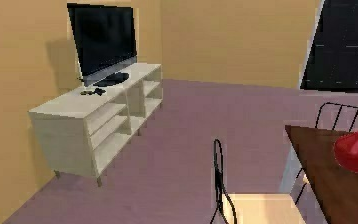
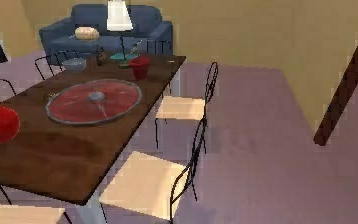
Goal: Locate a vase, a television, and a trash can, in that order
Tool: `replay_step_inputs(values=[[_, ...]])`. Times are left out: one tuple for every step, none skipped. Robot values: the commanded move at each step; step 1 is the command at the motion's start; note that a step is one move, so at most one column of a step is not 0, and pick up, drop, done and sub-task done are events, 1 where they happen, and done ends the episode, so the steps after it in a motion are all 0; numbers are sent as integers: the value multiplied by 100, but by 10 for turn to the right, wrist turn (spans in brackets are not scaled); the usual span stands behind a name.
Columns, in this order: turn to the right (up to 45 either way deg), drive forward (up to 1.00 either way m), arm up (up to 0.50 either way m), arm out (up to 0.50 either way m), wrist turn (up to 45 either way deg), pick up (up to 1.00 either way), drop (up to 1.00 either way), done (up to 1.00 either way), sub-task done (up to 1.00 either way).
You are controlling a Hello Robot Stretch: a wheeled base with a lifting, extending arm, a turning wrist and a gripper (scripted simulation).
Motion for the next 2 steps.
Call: replay_step_inputs(values=[[-330,0,0,0,0,0,0,0,0],[0,65,0,0,0,0,0,0,0]])
